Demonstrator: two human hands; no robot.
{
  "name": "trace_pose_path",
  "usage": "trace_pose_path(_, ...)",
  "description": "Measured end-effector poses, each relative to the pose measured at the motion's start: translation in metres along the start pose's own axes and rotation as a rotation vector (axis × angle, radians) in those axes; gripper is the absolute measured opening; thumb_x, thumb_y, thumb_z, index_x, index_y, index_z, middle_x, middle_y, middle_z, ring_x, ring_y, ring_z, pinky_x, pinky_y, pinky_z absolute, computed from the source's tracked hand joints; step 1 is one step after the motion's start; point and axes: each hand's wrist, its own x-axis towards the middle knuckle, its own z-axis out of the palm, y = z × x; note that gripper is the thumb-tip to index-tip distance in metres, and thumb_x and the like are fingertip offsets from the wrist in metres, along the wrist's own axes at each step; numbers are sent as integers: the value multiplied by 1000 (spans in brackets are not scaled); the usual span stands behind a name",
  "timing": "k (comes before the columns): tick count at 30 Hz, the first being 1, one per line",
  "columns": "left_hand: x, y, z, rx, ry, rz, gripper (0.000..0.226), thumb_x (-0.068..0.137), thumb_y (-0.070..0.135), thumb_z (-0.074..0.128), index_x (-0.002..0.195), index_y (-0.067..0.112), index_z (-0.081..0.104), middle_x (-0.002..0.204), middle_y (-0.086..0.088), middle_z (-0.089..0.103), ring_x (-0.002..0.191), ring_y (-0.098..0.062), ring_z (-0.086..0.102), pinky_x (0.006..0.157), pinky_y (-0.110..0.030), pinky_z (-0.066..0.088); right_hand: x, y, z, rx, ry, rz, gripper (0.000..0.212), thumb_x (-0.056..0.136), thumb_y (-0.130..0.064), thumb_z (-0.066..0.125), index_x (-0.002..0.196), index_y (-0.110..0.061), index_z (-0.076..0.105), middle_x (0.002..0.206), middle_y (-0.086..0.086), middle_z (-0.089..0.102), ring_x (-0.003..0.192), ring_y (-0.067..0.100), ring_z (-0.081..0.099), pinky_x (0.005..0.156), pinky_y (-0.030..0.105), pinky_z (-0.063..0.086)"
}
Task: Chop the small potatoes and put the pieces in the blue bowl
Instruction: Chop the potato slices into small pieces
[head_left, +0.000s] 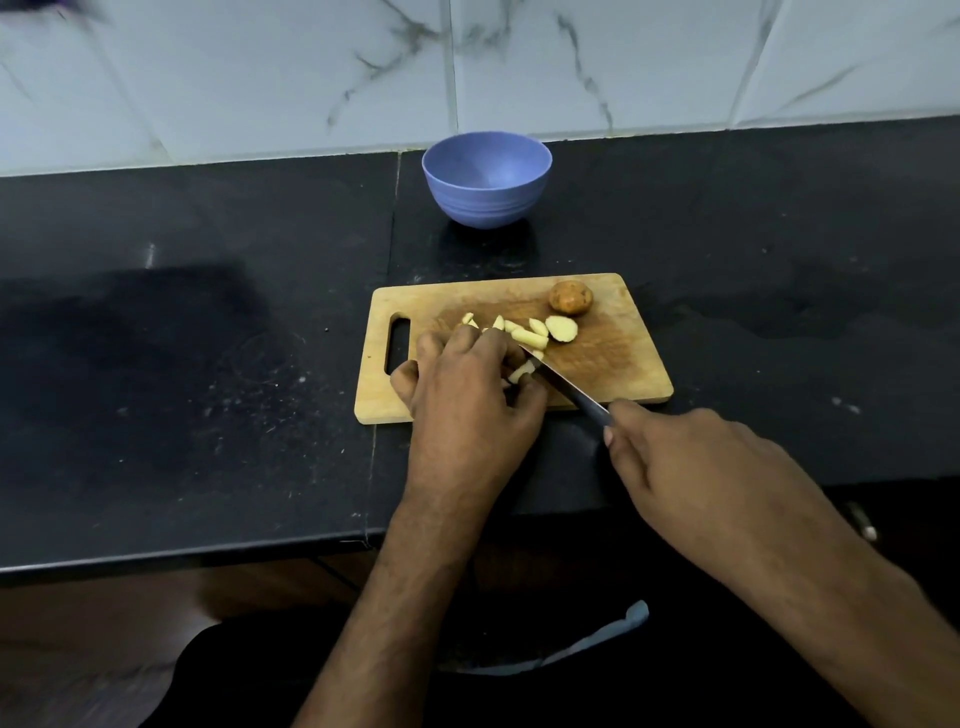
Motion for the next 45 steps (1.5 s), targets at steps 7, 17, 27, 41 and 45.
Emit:
trace_pose_path(7,-5,-9,-1,-35,16,-25,19,84,42,68,100,34,62,105,19,52,114,-8,35,92,-33,21,-13,8,-4,93,36,-18,24,98,-49,26,90,-36,44,55,-6,52,44,8,52,44,19,34)
trace_pose_path(17,-3,-9,-2,-79,33,-74,11,86,37,69,96,33,67,104,18,55,112,-10,39,92,-35,23,-17,-3,-12,-28,-17,30,26,100,-52,23,88,-34,38,62,-8,51,51,7,47,44,18,27)
trace_pose_path(27,-2,-8,-2,-75,45,-113,12,85,40,68,92,31,67,101,18,54,110,-9,39,90,-32,19,0,-10,2,-20,-24,-13,20,102,-47,23,90,-36,36,66,-8,49,55,7,47,49,26,34)
trace_pose_path(41,2,-4,4,-22,73,37,32,85,51,68,112,35,63,121,9,44,118,-13,34,94,-36,22,18,15,10,249,91,78,35,99,-46,39,73,-24,44,53,-1,51,45,13,53,44,30,38)
trace_pose_path(45,11,0,9,70,51,77,26,84,49,70,106,36,68,127,6,43,122,-17,33,94,-37,22,23,18,14,274,108,110,39,99,-48,38,71,-22,42,54,0,52,48,16,53,45,32,39)
